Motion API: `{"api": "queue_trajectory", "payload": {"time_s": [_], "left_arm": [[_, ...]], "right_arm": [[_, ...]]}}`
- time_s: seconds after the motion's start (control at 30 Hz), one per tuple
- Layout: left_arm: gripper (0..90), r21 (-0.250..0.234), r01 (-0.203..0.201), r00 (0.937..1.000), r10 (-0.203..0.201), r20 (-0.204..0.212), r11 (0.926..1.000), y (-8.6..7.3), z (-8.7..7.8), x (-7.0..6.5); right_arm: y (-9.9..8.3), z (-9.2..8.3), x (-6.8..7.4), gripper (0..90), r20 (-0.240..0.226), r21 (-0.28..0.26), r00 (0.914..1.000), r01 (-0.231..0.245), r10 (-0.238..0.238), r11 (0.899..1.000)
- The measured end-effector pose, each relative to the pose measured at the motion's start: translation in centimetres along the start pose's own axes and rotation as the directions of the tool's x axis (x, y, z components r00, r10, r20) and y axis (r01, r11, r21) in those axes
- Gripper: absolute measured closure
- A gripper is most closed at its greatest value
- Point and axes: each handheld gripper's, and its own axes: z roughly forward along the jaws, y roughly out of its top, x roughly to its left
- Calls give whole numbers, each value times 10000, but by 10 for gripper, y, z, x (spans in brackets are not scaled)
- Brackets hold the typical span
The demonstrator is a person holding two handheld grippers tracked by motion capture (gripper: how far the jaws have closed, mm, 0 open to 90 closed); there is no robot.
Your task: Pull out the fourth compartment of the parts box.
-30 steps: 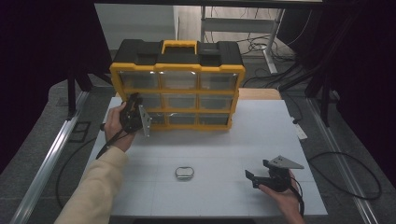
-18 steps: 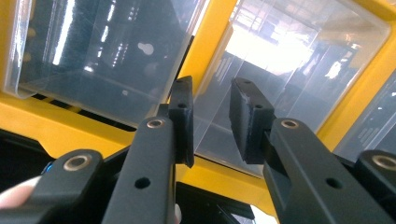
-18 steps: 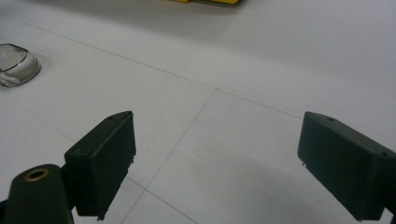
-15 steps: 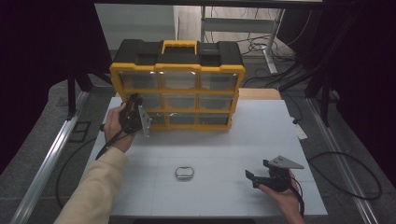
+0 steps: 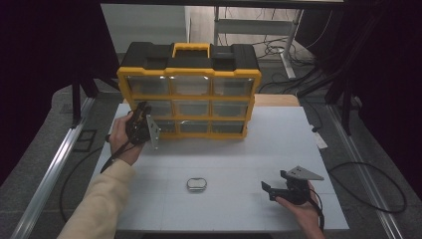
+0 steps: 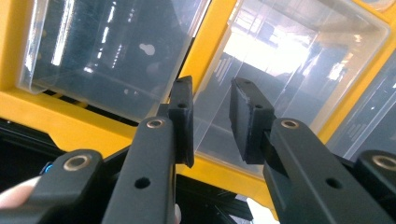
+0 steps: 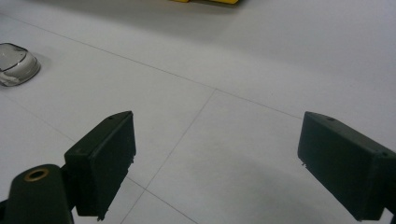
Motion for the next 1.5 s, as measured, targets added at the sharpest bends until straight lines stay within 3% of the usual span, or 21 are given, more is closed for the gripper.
{"api": "queue_trajectory", "payload": {"time_s": [1.5], "left_arm": [[691, -135, 151, 9998, -150, 111, 9998, -2, -20, 1]], "right_arm": [[0, 0, 1, 120, 11, -2, 10000, 67, -67, 10000]]}}
